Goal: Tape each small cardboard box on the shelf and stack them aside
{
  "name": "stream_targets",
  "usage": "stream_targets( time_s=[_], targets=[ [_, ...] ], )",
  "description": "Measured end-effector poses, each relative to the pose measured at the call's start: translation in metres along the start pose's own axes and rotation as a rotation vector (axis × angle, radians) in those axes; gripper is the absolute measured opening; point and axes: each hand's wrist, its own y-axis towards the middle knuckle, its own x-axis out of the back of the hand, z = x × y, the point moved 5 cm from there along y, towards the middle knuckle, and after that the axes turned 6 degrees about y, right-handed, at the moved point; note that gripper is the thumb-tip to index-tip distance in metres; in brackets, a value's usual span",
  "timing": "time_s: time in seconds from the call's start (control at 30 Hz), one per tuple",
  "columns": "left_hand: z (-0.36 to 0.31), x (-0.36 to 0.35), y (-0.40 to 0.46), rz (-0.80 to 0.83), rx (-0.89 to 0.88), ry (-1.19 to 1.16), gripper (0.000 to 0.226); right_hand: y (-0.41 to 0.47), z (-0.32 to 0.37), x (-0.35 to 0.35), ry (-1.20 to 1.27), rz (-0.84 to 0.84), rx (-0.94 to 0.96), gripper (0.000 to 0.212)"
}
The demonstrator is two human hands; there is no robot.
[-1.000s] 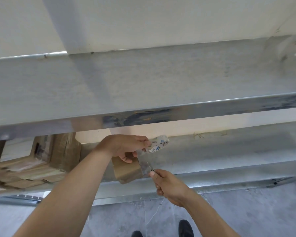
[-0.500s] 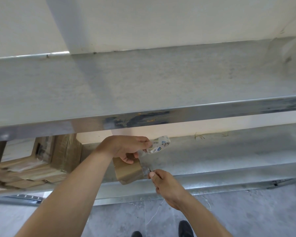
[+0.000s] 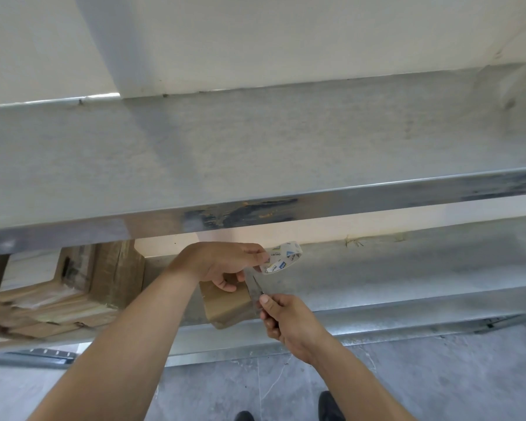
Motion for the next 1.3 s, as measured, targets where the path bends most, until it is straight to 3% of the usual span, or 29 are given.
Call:
stream_targets(
  time_s=[0.67,0.97,1.07,1.17,1.3],
  targets=[
    [0.001,0.000,-0.001,0.027,-0.017,-0.014,0.021,0.007,0.005,-0.005,0.123,-0.033,-0.049,0.025],
    [0.001,-0.001,-0.001,0.018,-0.030,-0.015,0.021,0.004,0.004,0.001,0.057,-0.093,-0.039,0.030],
    [0.001,0.000,-0.001,0.016,-0.028,-0.019,0.022,0.003,0.001,0.021,-0.197,-0.176,-0.031,0.032],
    [0.001,0.000,0.000,0.023,-0.034,-0.011,0.023,0.016,0.014,0.062,-0.943,-0.371,0.034,0.030],
    [0.001,-0.001,-0.002,0.016,-0.041,-0.017,0.023,0.028,0.035,0.100,-1.221,-0.433,0.003,0.028]
  ],
)
